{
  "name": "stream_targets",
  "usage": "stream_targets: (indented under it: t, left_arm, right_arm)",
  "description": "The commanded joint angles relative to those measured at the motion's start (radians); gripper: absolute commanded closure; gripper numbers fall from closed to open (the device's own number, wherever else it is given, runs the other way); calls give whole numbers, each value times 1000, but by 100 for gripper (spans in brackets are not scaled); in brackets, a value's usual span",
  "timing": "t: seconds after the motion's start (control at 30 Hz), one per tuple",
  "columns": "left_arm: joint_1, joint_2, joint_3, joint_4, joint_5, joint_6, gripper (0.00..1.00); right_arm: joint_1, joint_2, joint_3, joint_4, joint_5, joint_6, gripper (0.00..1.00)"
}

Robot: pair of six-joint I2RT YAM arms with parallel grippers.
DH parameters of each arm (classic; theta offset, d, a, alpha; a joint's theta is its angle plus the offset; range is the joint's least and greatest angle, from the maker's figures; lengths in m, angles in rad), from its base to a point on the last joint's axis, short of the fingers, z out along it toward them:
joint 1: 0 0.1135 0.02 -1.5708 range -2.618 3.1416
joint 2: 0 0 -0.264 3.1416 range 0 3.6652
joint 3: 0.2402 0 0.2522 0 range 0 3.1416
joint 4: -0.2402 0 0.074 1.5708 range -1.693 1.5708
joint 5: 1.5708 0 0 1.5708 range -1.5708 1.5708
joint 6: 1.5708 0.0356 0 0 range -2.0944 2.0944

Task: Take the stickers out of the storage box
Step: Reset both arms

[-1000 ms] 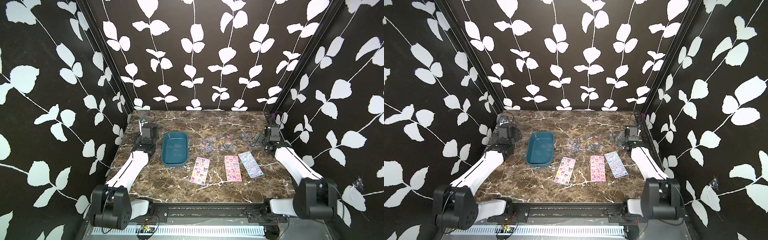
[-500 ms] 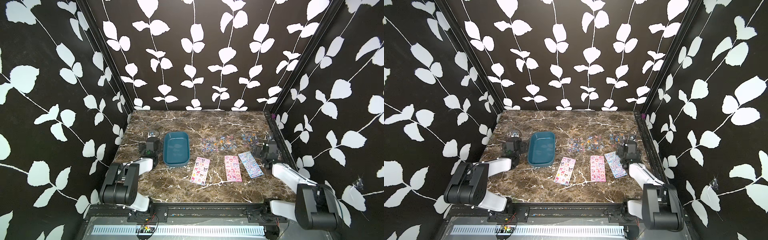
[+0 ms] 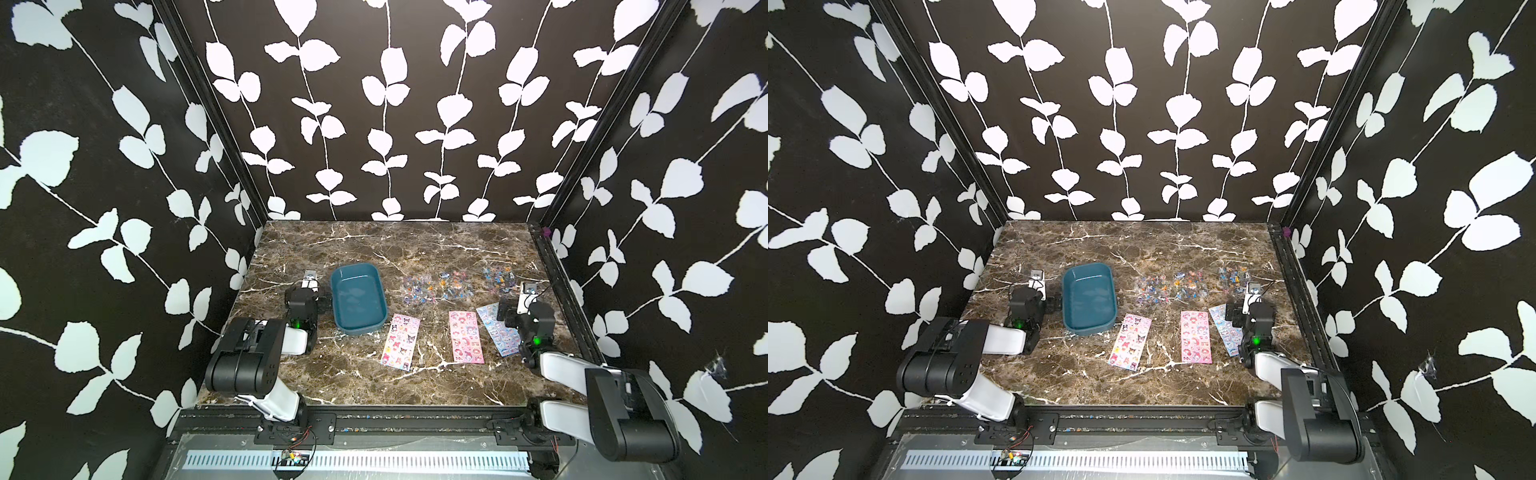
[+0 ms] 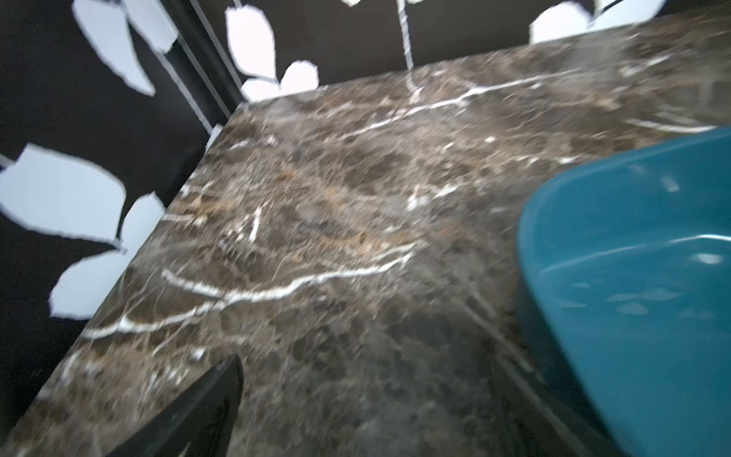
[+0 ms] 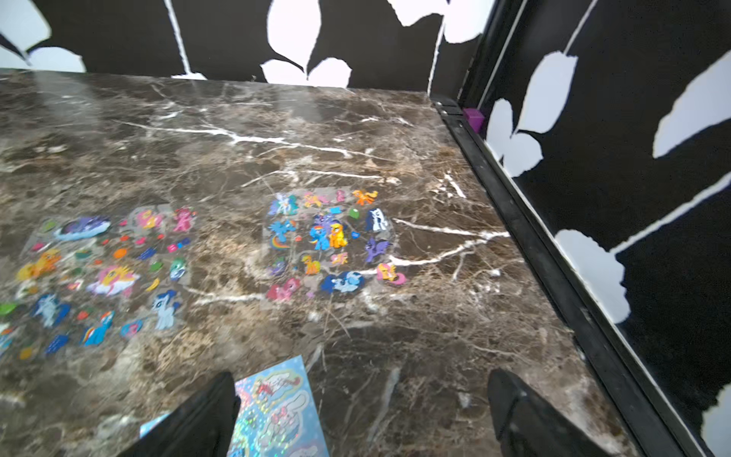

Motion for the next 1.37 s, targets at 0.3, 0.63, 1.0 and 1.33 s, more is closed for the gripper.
stream_targets:
  t: [0.3,0.63,1.0,1.33]
  left_arm:
    - [6,-16,23,17,21,4,1]
    - [5,-18,27,7,23,3,1]
    - [10,-16,32,-1,35,1,1]
    - [45,-20,43,-32,109,-13,1]
  right_arm:
    - [13,262,-38,490,-93,-48,1]
    - [19,262,194,68,62,5,1]
    - [22,256,193,57,68,4,1]
    - [23,254,190,61,69,4,1]
